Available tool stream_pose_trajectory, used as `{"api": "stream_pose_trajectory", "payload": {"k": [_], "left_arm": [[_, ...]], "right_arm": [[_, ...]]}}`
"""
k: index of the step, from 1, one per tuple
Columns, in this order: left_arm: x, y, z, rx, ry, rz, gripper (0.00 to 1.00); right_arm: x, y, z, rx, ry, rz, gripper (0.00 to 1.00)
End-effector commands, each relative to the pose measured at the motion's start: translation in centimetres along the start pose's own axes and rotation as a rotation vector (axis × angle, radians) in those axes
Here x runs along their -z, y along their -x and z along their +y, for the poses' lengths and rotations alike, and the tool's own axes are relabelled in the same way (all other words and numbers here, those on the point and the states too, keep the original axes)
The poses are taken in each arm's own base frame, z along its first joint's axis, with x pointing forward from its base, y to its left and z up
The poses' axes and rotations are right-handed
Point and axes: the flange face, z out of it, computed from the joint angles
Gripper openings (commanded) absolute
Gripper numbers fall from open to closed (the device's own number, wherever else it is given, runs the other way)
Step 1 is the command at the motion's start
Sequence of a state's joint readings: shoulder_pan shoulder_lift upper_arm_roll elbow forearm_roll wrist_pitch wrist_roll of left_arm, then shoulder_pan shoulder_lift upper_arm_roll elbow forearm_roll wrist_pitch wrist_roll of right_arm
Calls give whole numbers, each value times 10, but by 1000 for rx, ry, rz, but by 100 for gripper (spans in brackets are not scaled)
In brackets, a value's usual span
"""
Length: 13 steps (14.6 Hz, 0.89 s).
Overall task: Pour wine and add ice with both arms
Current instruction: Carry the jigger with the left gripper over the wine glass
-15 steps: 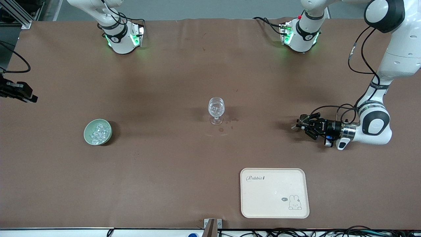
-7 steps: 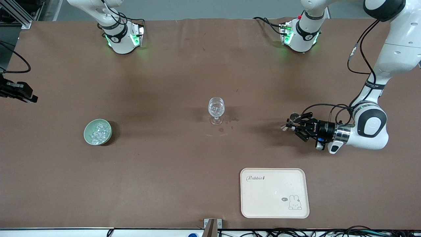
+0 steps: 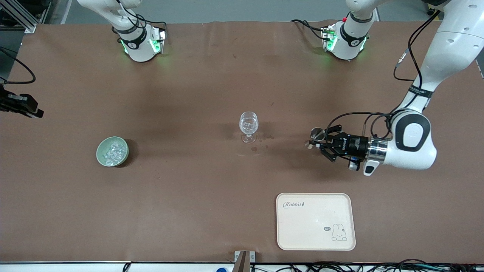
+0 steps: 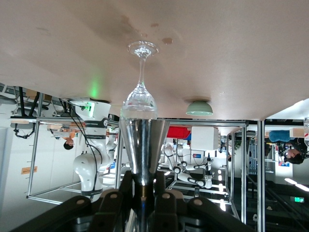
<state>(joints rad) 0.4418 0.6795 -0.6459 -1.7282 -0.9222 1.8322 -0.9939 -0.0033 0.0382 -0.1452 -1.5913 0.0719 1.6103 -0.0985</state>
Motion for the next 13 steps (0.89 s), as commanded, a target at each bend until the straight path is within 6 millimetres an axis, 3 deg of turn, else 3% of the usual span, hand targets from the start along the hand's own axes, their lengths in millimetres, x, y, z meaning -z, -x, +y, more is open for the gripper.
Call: {"api": "stream_pose_trajectory", "payload": {"k": [1, 6, 13], "left_arm": [[-22, 22, -8, 40, 25, 45, 1], [-55, 57, -21, 38, -8, 115, 1], [-98, 81, -28, 72, -14, 184, 1]], "right_arm": [[1, 1, 1, -3, 11, -5, 4], [0, 1, 2, -5, 11, -6, 4], [1, 1, 1, -3, 11, -5, 5]]}}
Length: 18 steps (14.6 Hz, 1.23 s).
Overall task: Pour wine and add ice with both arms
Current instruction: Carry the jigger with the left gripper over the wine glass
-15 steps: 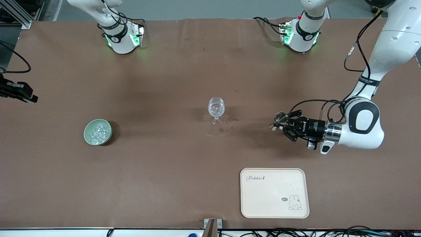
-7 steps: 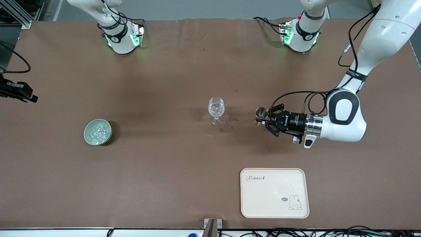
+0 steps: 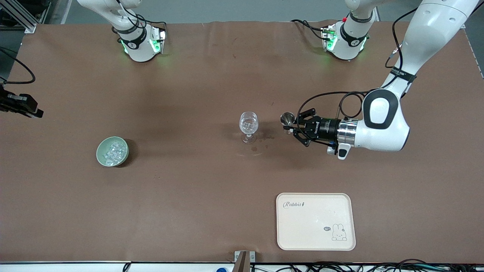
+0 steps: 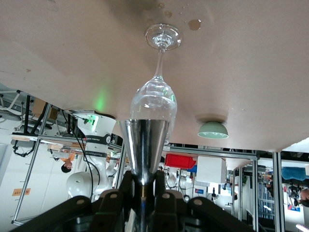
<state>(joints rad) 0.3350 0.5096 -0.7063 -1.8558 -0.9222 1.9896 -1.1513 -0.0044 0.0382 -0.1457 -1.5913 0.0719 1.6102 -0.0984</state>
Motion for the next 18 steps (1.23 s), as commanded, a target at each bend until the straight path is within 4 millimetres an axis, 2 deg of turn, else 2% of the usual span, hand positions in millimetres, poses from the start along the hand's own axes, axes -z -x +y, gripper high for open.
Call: {"api": "stream_pose_trajectory", "payload": {"k": [1, 4, 12, 18], "left_arm": [[-16, 17, -6, 12, 20, 29, 1], [-34, 27, -6, -5, 31, 42, 1], [-72, 31, -13, 11, 46, 86, 1], [-84, 30, -17, 39, 47, 106, 1]], "right_arm": [[0, 1, 0, -1, 11, -5, 5], [0, 0, -1, 1, 12, -5, 5], [0, 1, -2, 3, 11, -4, 5], [0, 0, -2, 3, 12, -5, 5]]}}
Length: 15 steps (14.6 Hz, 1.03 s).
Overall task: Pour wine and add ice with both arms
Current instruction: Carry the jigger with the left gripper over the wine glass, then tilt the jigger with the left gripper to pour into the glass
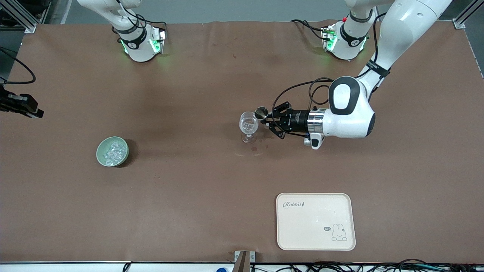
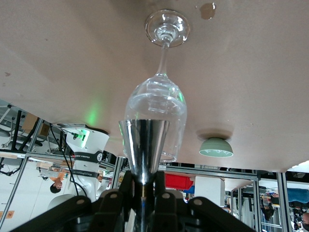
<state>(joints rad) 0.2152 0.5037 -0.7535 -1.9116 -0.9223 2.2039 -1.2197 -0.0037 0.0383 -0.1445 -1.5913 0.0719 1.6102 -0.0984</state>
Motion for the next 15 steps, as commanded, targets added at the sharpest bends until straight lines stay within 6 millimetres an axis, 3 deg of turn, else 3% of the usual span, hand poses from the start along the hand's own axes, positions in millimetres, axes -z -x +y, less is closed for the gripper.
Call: {"api": "stream_pose_trajectory", "payload": {"k": [1, 15], "left_arm": [[-5, 9, -6, 33, 21, 19, 1], [-18, 28, -14, 114, -2, 117, 1]], "right_arm": [[0, 0, -1, 1, 12, -5, 5], [0, 0, -1, 1, 12, -5, 5]]}}
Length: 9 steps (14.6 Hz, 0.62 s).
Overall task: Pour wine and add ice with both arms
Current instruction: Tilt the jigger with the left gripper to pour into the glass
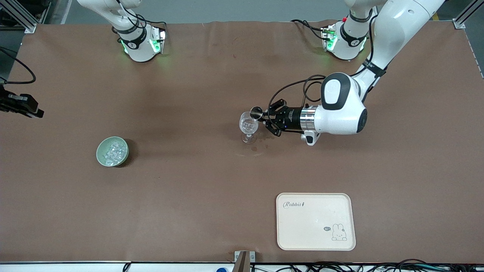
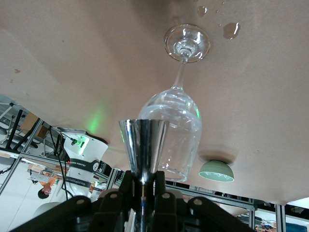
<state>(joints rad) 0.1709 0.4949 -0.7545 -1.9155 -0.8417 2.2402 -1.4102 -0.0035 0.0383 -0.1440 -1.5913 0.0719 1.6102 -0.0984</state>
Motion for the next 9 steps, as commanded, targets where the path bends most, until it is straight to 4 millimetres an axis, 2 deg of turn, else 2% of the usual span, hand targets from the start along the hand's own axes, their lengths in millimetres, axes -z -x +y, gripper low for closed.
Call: {"api": "stream_pose_trajectory", "payload": {"k": [1, 9], "left_arm": [[2, 15, -9, 9, 17, 33, 1], [3, 15, -8, 41, 13, 109, 1]], "right_arm": [[0, 0, -1, 1, 12, -5, 5], [0, 1, 1, -3, 12, -5, 5]]}}
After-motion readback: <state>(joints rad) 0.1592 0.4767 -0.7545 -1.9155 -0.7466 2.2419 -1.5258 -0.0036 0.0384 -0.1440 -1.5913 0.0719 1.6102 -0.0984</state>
